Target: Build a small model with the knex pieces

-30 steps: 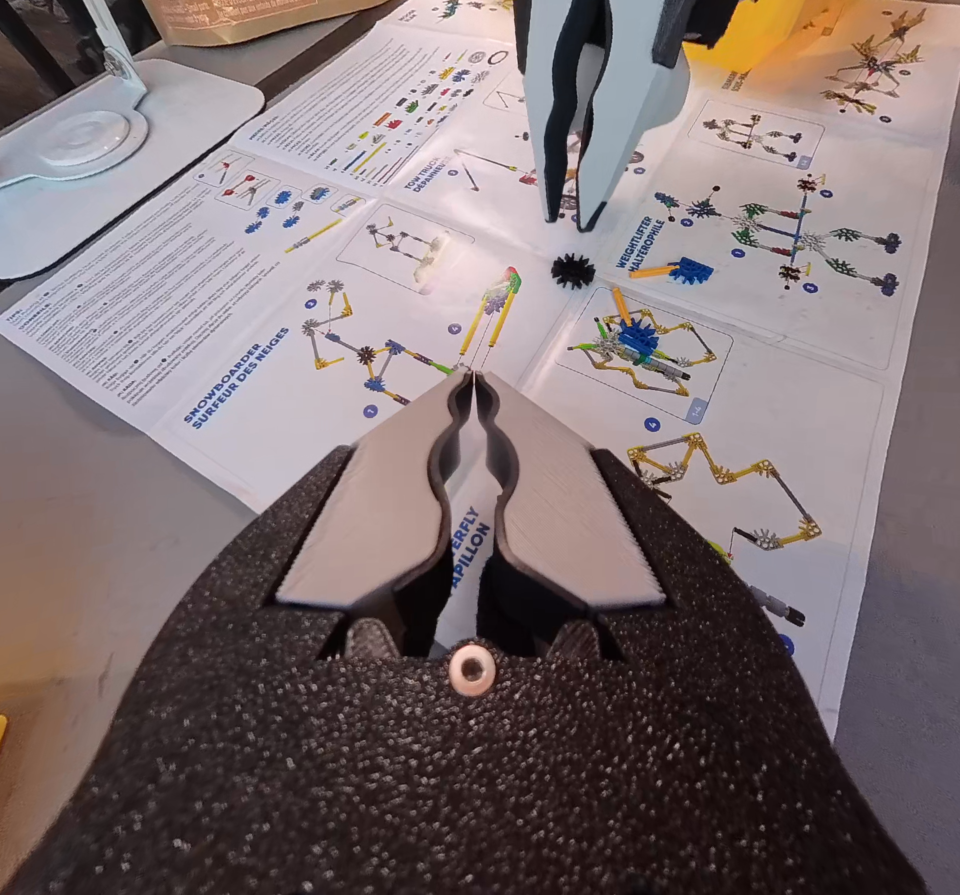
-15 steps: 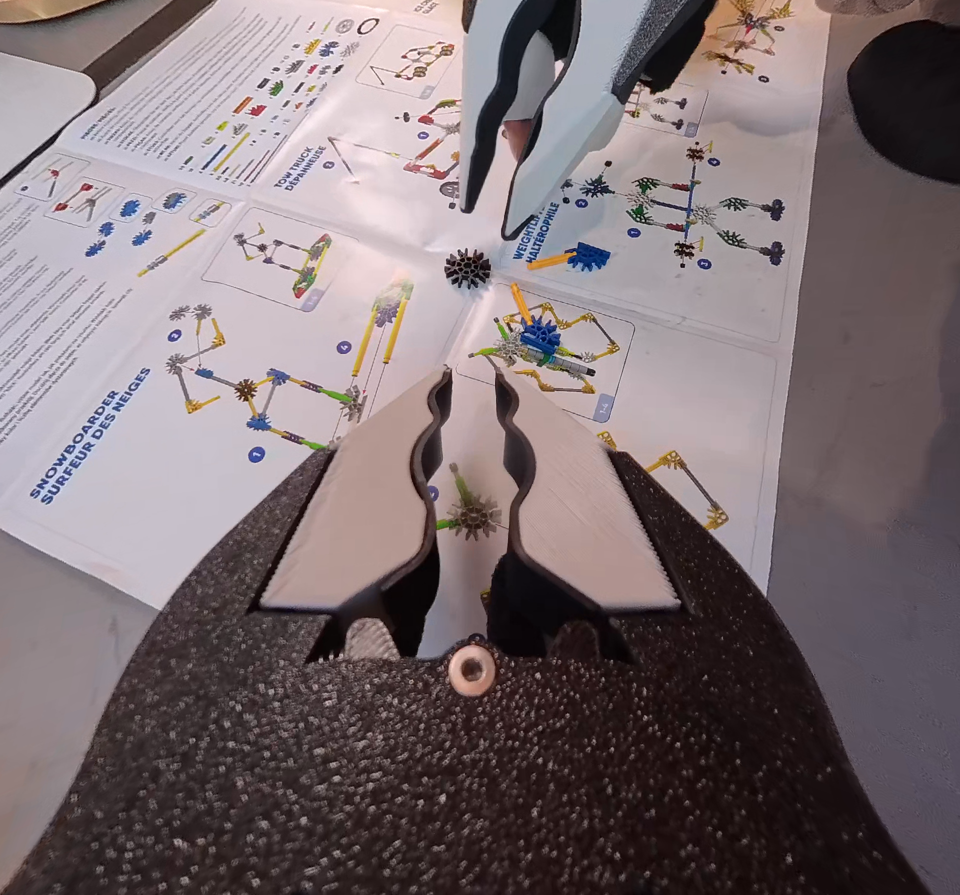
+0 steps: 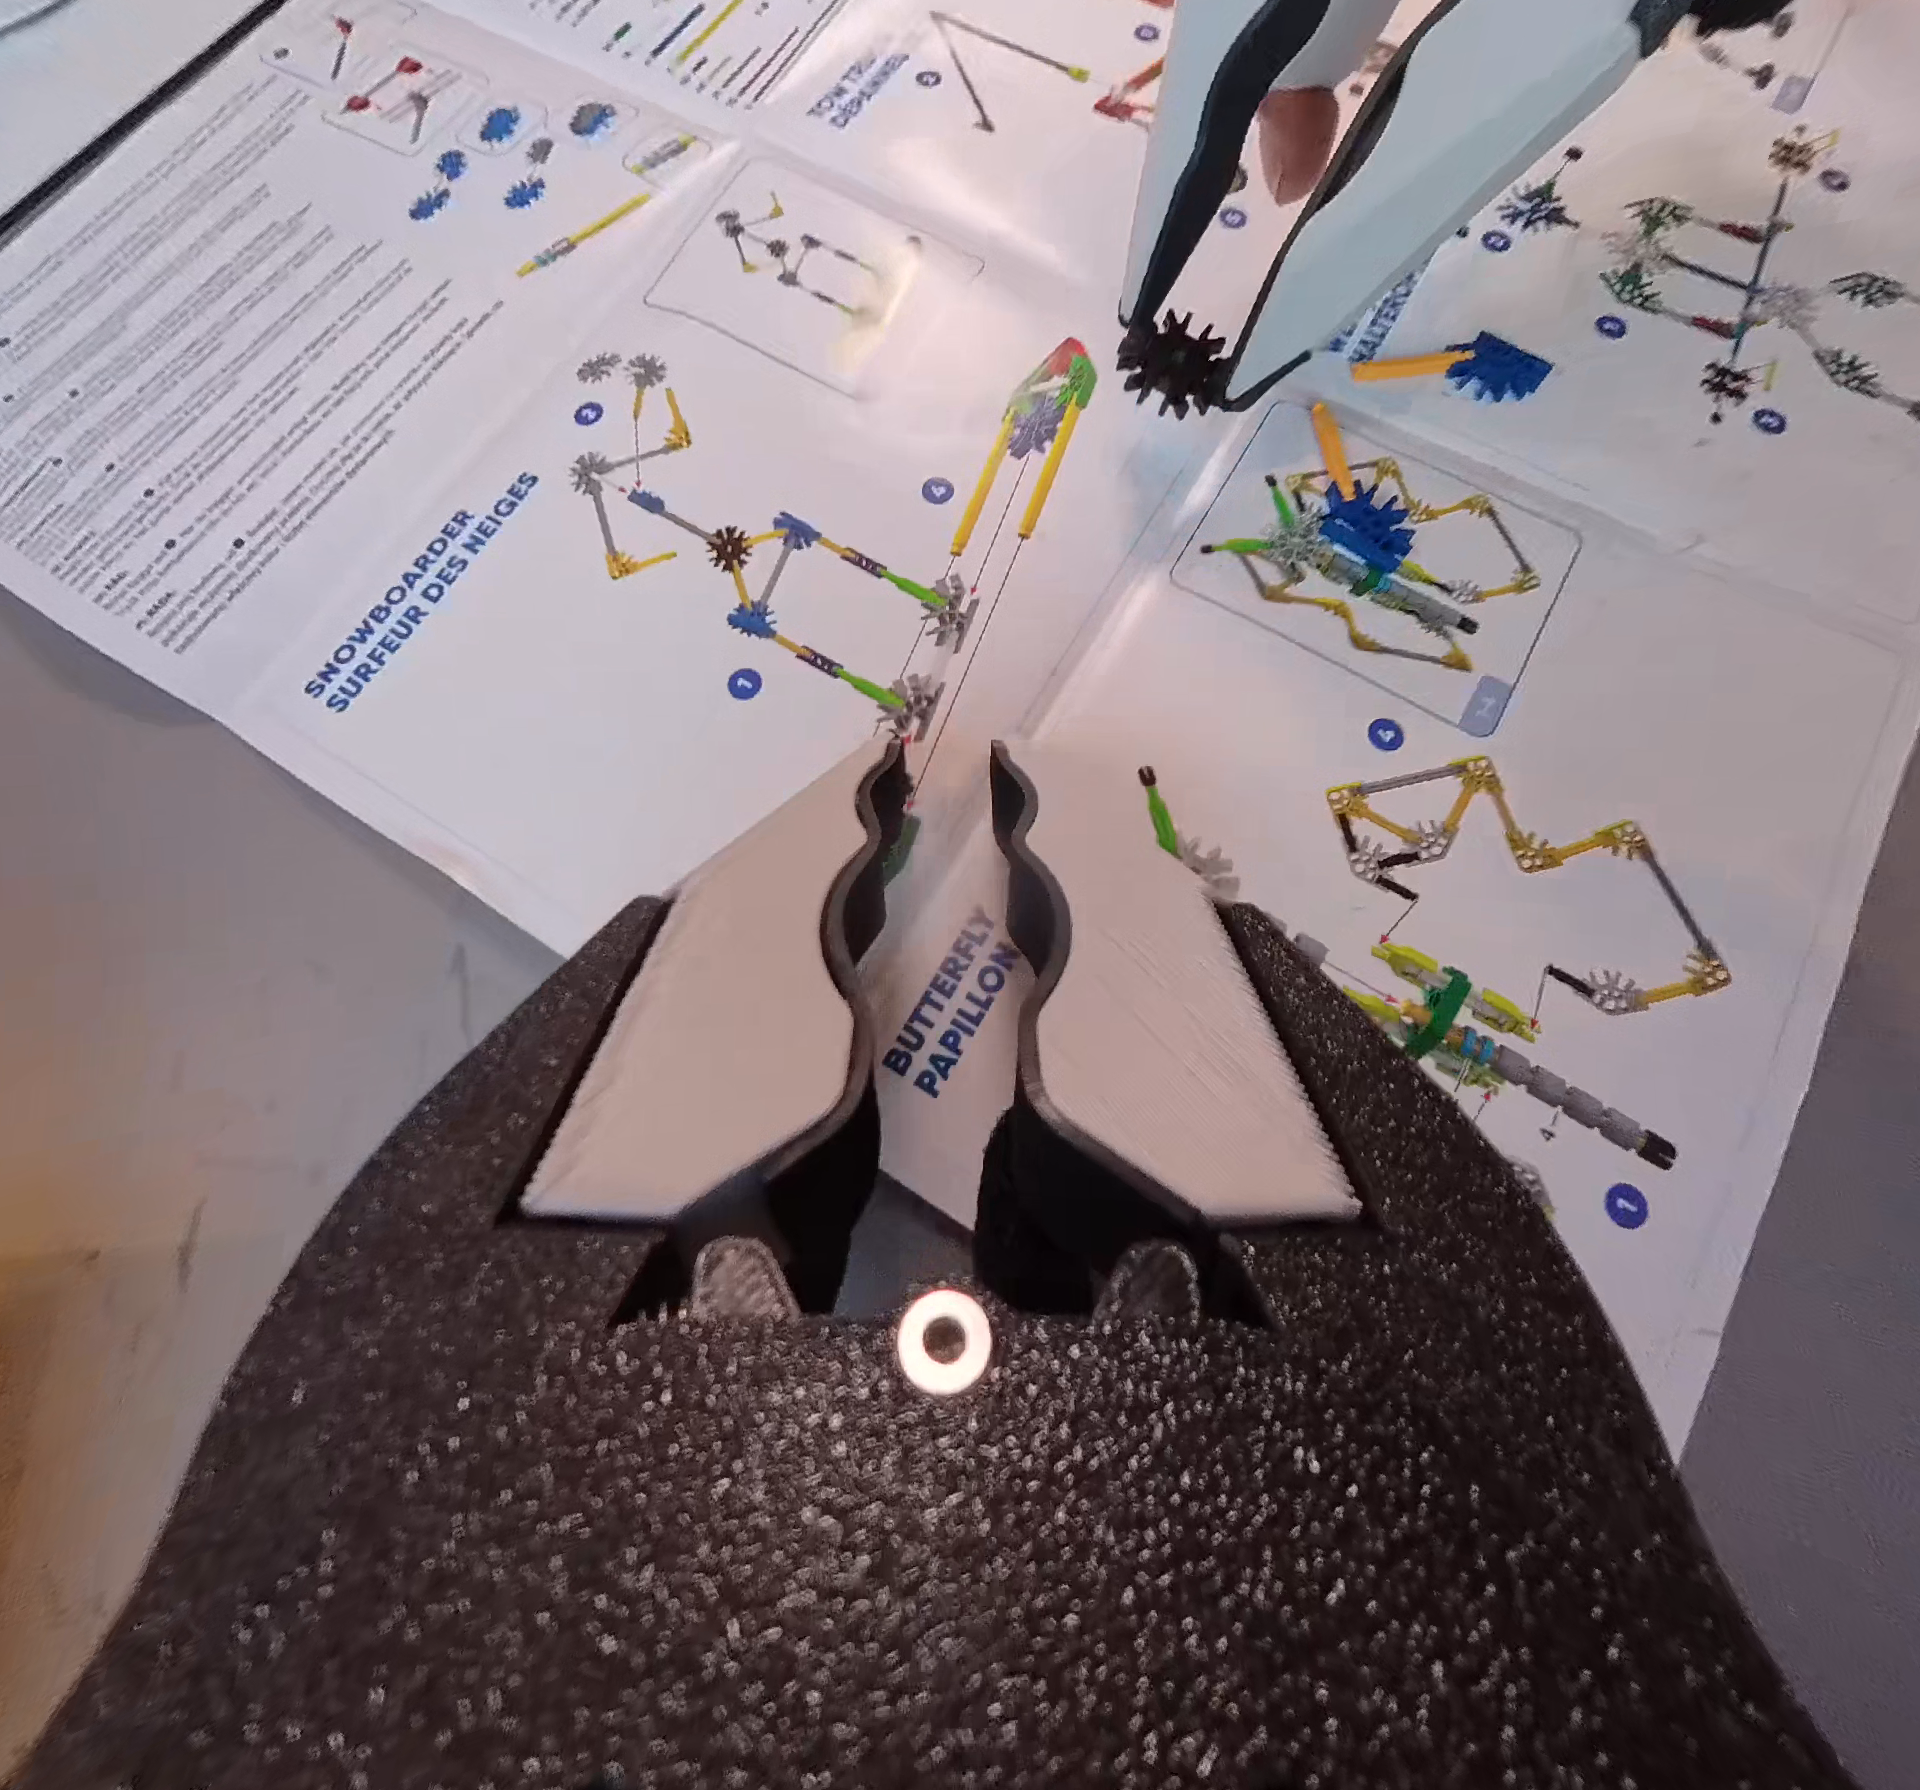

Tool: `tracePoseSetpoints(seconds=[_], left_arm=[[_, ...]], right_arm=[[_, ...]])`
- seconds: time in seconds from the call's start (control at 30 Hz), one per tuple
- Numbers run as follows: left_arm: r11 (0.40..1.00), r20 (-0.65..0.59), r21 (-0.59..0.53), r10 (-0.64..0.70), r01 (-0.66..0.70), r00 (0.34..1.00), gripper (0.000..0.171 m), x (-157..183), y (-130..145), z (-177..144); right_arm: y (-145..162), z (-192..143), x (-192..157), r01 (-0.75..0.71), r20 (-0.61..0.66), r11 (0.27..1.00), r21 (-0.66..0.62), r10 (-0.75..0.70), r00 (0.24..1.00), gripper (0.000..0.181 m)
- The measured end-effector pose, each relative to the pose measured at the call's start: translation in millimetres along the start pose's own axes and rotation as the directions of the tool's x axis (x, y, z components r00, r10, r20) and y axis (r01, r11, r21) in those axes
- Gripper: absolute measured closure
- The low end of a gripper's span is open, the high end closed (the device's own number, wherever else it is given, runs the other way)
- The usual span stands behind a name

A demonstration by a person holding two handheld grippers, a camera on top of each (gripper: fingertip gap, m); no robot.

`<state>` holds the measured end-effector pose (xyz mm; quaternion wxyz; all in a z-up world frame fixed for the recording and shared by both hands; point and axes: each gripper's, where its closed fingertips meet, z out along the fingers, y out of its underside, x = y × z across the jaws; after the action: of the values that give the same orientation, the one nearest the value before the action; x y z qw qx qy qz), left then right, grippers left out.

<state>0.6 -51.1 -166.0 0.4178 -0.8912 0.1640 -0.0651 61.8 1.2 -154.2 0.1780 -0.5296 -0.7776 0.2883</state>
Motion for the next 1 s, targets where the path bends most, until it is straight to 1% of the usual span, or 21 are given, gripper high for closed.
tracePoseSetpoints(seconds=[0.07, 0.13, 0.27, 0.4, 0.67, 0.77, 0.83, 0.9, 0.93, 1.0], left_arm=[[1.0, 0.006, -0.03, 0.006, -0.006, 1.0, 0.156, -1.2, 5.8, 2.0], [0.999, 0.008, -0.037, 0.005, -0.004, 1.0, 0.156, -1.1, 6.1, 1.9], [0.999, 0.007, -0.038, 0.001, -0.001, 1.0, 0.156, -1.0, 6.8, 1.7], [0.999, -0.001, -0.034, -0.008, 0.008, 1.0, 0.156, -0.9, 6.8, 1.5], [0.999, 0.007, -0.047, 0.022, -0.022, 1.0, 0.157, 1.3, 7.4, 0.4], [0.998, 0.009, -0.051, 0.031, -0.03, 0.999, 0.157, 1.7, 7.7, -0.2], [0.998, 0.008, -0.048, 0.029, -0.029, 1.0, 0.157, 1.7, 7.3, -0.6], [0.999, 0.003, -0.027, 0.022, -0.022, 1.0, 0.156, 2.4, 3.7, -2.4], [1.0, -0.008, -0.005, 0.015, -0.015, 1.0, 0.156, 4.2, -0.4, -4.1], [0.999, -0.051, 0.044, 0.0, 0.002, 0.999, 0.156, 12.7, -11.3, -8.1]], right_arm=[[-7.4, 6.3, -6.2, -0.021, 0.014, 1.0, 0.005, 0.021, 1.0, 0.16], [-11.7, 14.4, -15.0, -0.028, 0.038, 1.0, -0.005, 0.028, 0.999, 0.16], [-18.0, 26.9, -28.4, -0.015, 0.041, 1.0, -0.02, 0.016, 0.999, 0.16], [-13.3, 36.4, -36.9, -0.009, 0.032, 0.998, -0.067, 0.011, 0.999, 0.16], [-9.1, 31.9, -37.5, -0.065, -0.017, 0.993, -0.099, 0.064, 0.998, 0.16], [-8.5, 31.1, -39.2, -0.066, -0.019, 0.994, -0.085, 0.064, 0.998, 0.158], [-13.5, 24.0, -36.7, -0.071, -0.016, 0.997, -0.04, 0.07, 0.997, 0.151], [-20.1, 6.3, -26.0, -0.086, -0.037, 0.996, 0.03, 0.087, 0.996, 0.15], [-19.5, -4.1, -20.2, -0.094, -0.048, 0.994, 0.054, 0.097, 0.994, 0.15], [-5.5, -22.1, -7.9, -0.118, -0.086, 0.992, 0.049, 0.122, 0.989, 0.151]])
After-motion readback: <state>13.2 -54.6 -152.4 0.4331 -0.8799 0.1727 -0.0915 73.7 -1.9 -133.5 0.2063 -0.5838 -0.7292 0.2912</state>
